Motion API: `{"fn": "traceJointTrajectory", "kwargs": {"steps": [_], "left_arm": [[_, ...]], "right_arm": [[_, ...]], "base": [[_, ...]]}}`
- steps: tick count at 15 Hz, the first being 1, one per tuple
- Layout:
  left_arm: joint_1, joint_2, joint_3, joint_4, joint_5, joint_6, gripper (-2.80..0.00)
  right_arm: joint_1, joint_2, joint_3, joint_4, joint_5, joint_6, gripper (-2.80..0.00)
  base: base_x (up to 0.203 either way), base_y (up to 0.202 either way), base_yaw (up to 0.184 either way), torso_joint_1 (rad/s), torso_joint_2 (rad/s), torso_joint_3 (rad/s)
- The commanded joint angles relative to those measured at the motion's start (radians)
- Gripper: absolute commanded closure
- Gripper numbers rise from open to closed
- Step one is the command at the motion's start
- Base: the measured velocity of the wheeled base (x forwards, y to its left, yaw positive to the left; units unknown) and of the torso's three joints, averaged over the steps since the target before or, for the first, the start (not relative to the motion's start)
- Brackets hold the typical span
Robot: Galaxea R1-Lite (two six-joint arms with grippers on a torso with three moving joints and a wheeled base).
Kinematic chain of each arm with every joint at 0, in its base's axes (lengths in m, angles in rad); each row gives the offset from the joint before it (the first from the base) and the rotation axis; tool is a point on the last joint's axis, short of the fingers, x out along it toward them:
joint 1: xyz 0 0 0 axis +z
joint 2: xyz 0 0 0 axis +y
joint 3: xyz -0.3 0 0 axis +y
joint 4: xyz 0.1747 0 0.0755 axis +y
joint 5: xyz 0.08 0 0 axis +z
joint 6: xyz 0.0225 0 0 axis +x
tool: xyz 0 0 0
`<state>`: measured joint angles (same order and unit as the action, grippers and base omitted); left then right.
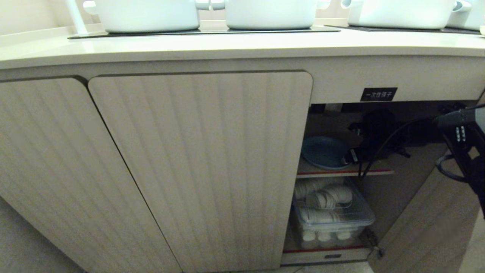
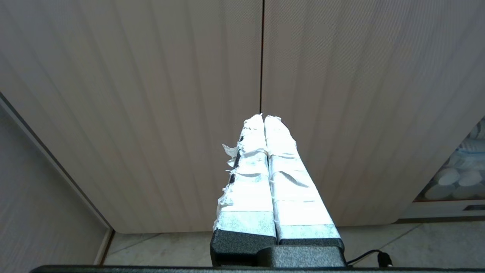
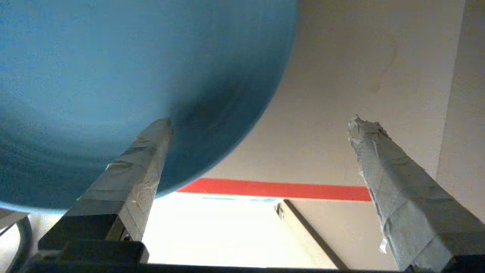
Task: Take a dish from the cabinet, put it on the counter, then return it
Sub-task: Take the plate from the cabinet
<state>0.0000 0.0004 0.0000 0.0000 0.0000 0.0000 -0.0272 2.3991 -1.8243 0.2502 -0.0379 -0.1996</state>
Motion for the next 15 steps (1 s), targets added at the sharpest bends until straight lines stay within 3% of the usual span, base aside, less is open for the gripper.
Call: {"fn": "traceJointTrajectory", "kwargs": {"steps": [1,15], "left_arm": [[0.000,0.000,0.000,0.000,0.000,0.000,0.00],[0.000,0.000,0.000,0.000,0.000,0.000,0.00]], "right_arm": [[0.000,0.002,-0.003,0.015,0.000,-0.001,-2.80],[0.004,0.037,-0.082,0.101,-0.002,-0.004,-2.80]], "base": [[0.000,0.000,0.000,0.000,0.00,0.000],[0.000,0.000,0.000,0.000,0.00,0.000]]}}
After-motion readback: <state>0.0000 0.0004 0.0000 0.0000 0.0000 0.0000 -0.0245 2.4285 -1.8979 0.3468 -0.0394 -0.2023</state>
